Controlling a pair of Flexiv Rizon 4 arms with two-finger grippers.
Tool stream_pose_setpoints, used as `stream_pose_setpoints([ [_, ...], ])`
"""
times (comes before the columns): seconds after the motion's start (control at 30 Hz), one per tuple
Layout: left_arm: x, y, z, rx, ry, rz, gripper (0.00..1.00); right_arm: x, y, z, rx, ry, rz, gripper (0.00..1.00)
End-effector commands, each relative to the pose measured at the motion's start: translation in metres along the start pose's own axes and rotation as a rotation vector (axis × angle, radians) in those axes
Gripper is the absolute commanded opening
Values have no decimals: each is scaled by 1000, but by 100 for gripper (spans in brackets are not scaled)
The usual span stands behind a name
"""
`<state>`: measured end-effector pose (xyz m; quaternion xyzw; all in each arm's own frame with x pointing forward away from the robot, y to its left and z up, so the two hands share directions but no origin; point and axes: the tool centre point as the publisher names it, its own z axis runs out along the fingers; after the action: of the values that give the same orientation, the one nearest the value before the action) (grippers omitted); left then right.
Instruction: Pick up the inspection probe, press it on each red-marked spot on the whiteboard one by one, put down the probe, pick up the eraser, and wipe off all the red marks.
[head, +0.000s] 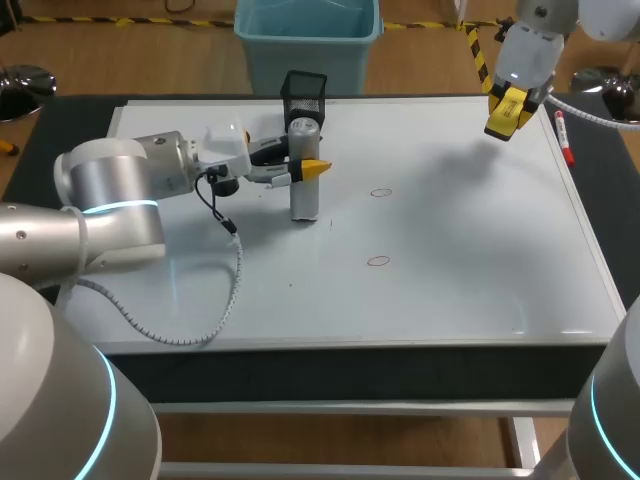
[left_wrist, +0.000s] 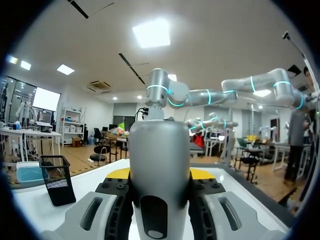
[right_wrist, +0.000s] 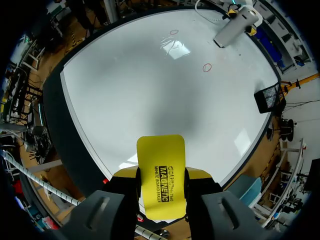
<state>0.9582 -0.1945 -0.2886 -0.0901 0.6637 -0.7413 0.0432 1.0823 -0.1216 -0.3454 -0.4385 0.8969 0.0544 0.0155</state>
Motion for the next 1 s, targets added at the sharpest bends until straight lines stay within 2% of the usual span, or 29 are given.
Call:
stream_pose_setpoints([
  [0.03, 0, -1, 2, 3, 1, 5, 0, 1, 0, -1, 2, 1, -2, 0],
  [0.23, -4, -16, -4, 19, -2, 18, 0, 1, 0, -1, 2, 1, -2, 0],
  [0.63, -51, -70, -62, -16, -116, 115, 0, 1, 0, -1, 2, 1, -2, 0],
  [0.83, -74, -89, -90, -19, -154, 140, 0, 1, 0, -1, 2, 1, -2, 0],
  [1.0, -90, -96, -111, -8, -190, 144, 0, 1, 0, -1, 2, 1, -2, 0],
])
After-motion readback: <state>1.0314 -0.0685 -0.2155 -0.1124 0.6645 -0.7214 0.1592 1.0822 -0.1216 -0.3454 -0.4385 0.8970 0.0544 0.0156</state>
